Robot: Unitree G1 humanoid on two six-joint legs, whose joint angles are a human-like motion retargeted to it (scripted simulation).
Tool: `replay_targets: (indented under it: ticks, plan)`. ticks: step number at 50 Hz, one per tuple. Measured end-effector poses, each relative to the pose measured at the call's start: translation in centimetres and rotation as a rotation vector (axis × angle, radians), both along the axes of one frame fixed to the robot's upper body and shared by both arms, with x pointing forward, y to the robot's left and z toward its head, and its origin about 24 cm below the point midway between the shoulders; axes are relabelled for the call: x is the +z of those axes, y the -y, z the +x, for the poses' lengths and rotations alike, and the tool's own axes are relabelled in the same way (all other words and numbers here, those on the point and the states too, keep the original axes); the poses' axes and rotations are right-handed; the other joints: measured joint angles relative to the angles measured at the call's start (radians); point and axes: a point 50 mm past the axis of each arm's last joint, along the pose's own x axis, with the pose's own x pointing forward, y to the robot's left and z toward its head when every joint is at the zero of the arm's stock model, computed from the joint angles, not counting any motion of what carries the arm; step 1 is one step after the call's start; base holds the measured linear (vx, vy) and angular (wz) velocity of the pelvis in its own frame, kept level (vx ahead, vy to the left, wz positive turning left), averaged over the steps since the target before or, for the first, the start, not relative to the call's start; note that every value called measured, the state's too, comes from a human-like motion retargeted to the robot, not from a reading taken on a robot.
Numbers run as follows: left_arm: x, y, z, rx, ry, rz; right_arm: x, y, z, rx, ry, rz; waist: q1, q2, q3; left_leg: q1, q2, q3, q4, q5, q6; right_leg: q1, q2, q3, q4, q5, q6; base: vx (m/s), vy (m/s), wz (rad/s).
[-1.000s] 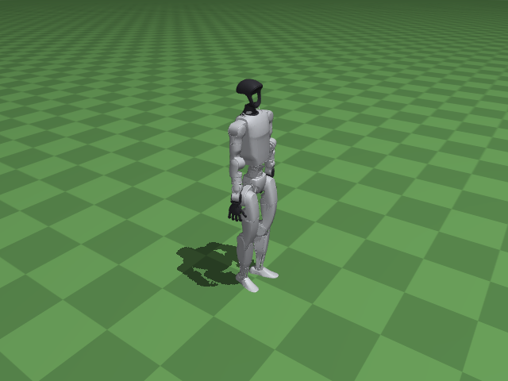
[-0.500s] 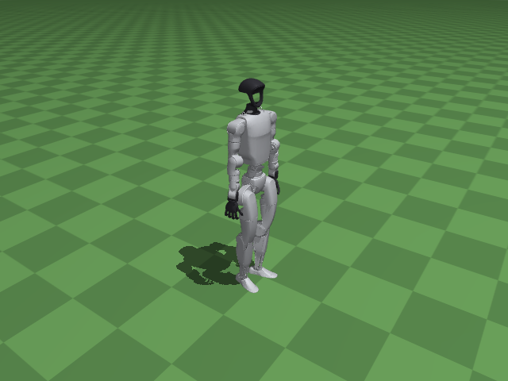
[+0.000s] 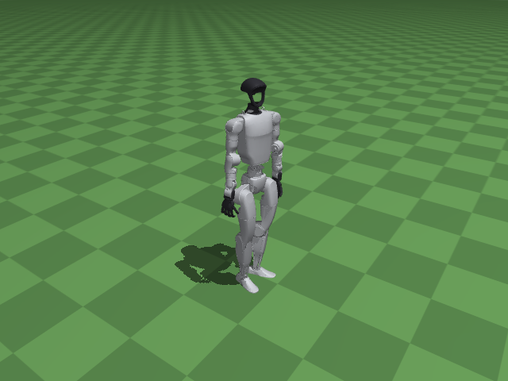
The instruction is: In place motions
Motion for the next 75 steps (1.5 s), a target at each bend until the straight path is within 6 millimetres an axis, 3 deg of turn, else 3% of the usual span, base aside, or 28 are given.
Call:
replay_targets:
  ticks: [32, 42, 50, 54, 64, 68, 75]
  plan:
    - [0.1, -0.1, -0.5, 0.011, -0.015, -0.008, 0.0, -0.1, 0.5, 0.048, -0.007, -0.002, -0.005, 0.019, -0.011, 0.003, 0.004, -0.01, 0.001, -0.006, 0.0, 0.006, 0.004, 0.0, 0.005, 0.002, 0.003, 0.06, -0.02, 0.0]
    - [0.0, -0.2, 0.9, -0.009, 0.022, -0.012, 0.1, 0.2, -1.2, 0.032, -0.045, -0.034, 0.045, 0.022, -0.024, -0.05, -0.01, -0.091, 0.034, 0.01, -0.006, 0.019, -0.03, -0.073, 0.007, -0.017, 0.015, 0.47, 0.14, 0.42]
    - [0.1, -1.0, 3.5, -0.052, 0.084, 0.004, 0.2, -0.3, -3.9, -0.006, -0.099, -0.019, 0.149, -0.049, -0.006, -0.087, -0.065, -0.241, 0.052, 0.058, -0.013, 0.084, -0.076, -0.2, -0.005, -0.055, 0.031, 0.17, 0.23, 1.13]
    - [0.1, -1.1, 4.0, -0.053, 0.093, 0.011, 0.3, -0.3, -4.5, 0.03, -0.123, -0.019, 0.223, -0.092, 0.014, -0.088, -0.1, -0.316, 0.051, 0.085, -0.019, 0.121, -0.094, -0.263, -0.008, -0.075, 0.038, 0.11, 0.17, 1.07]
    - [0.5, -2.6, 3.2, -0.111, 0.03, 0.1, 0.2, 0.4, -2.9, 0.066, -0.052, -0.028, 0.423, -0.161, 0.104, -0.077, -0.165, -0.429, 0.061, 0.128, -0.04, 0.191, -0.135, -0.367, -0.006, -0.107, 0.05, 0.06, 0.22, 0.66]
    - [0.7, -3.3, 2.8, -0.144, -0.004, 0.135, 0.1, 0.6, -1.7, 0.079, -0.011, -0.039, 0.449, -0.172, 0.125, -0.084, -0.189, -0.49, 0.055, 0.152, -0.049, 0.209, -0.141, -0.415, -0.007, -0.12, 0.06, -0.02, 0.15, 0.84]
    - [0.6, -2.8, 2.3, -0.076, -0.013, 0.111, -0.1, -0.1, -0.4, 0.051, 0.038, -0.02, 0.468, -0.172, 0.136, -0.097, -0.208, -0.542, 0.043, 0.184, -0.061, 0.218, -0.147, -0.471, -0.012, -0.131, 0.071, -0.06, 0.08, 0.5]
